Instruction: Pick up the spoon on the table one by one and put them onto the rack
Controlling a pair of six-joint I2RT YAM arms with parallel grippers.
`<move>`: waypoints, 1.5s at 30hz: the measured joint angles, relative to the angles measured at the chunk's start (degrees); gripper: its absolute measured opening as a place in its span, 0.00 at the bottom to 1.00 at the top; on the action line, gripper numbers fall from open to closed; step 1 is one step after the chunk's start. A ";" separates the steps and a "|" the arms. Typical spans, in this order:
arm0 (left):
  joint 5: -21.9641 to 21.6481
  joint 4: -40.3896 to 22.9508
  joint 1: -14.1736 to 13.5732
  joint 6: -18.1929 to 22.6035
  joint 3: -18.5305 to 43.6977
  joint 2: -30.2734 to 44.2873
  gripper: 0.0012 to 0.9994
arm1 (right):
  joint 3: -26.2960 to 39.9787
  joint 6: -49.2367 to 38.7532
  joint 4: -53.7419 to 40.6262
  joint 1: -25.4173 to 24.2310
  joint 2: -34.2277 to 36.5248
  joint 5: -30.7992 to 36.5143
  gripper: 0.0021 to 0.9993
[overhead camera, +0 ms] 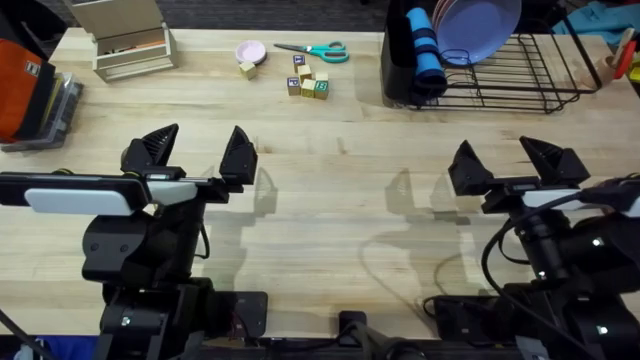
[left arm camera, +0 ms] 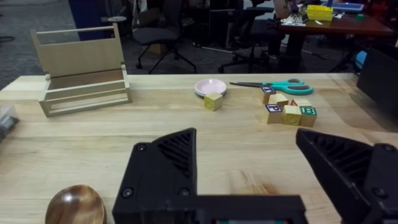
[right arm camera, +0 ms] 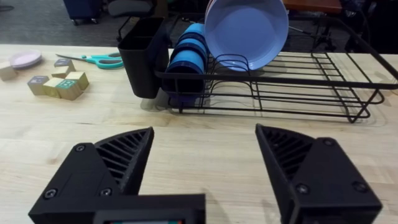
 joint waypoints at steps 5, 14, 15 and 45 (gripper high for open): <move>0.00 0.00 0.00 0.00 0.00 0.00 0.99 | 0.04 0.00 -0.37 0.02 0.00 0.02 1.00; 0.00 -0.02 0.00 0.18 0.02 0.00 0.99 | 0.36 -3.17 -1.37 0.02 0.00 0.88 1.00; -0.05 -0.12 -0.02 0.58 0.07 0.00 0.99 | 0.86 -3.48 -2.40 0.02 0.00 1.10 1.00; -1.42 -47.78 -0.02 2.70 64.09 47.52 0.99 | 65.73 -4.67 -52.84 0.00 44.84 4.10 1.00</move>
